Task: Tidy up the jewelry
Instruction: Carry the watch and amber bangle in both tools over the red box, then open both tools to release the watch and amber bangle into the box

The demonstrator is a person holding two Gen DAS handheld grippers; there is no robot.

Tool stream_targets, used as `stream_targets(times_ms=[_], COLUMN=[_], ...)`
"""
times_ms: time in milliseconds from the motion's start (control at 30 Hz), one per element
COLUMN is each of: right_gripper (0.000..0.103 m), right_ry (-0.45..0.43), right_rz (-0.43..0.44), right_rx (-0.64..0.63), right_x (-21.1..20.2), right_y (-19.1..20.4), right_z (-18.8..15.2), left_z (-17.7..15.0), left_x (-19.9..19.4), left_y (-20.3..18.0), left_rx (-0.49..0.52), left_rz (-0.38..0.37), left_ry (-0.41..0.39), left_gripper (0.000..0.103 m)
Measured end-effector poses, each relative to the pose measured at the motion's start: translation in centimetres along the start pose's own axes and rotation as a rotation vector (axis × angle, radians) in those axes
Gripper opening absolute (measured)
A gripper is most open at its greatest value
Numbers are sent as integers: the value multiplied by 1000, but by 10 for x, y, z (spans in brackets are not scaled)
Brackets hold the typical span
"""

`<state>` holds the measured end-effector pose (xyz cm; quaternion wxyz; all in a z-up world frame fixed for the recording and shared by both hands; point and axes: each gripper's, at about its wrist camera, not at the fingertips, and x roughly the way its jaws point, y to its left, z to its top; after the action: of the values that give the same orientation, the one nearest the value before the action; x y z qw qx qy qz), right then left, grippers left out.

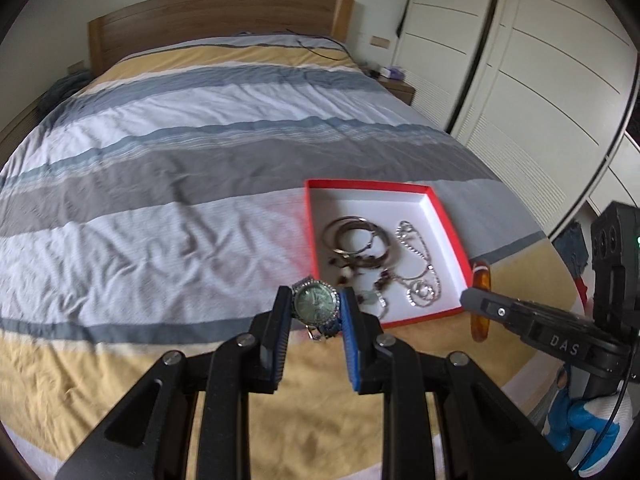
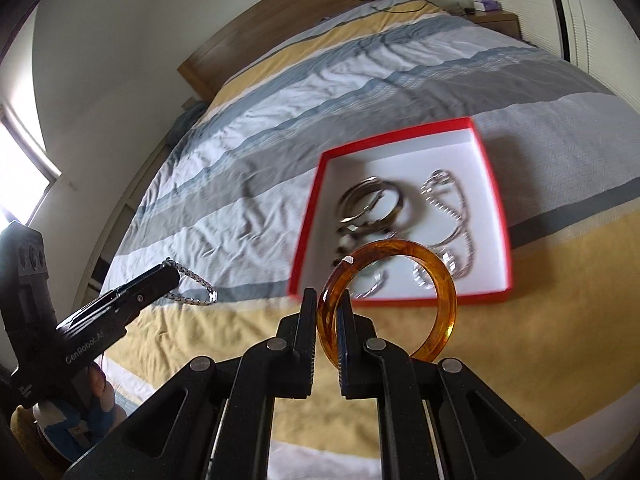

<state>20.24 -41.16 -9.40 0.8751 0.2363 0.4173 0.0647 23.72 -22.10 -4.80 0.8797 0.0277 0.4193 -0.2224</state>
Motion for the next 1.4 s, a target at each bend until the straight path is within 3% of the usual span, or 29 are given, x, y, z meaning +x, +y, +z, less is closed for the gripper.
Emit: stream_targets(times_ms=[267,600,1033,1233,1400], right_gripper=[9,10,12,26,37], right_ry=[41,132,179,170,132], right_rz=[-24,-56,-76,-105,-135], right_rx=[-29,-15,-26,-8,-11], right_x=[40,102,108,94,70], right_y=[-37,-66,-67,-67,-60], right_z=[40,48,33,29,28], left_z=[19,12,-3,-1,6], left_x=[79,144,153,142,120], left_y=[-26,-31,-25,-22,-24], left_rx=[48,64,28,9,3], left_rz=[-10,-12,-20,-41,-56], left_ry=[86,171,219,226,205], left_gripper=[22,22,24,25,33])
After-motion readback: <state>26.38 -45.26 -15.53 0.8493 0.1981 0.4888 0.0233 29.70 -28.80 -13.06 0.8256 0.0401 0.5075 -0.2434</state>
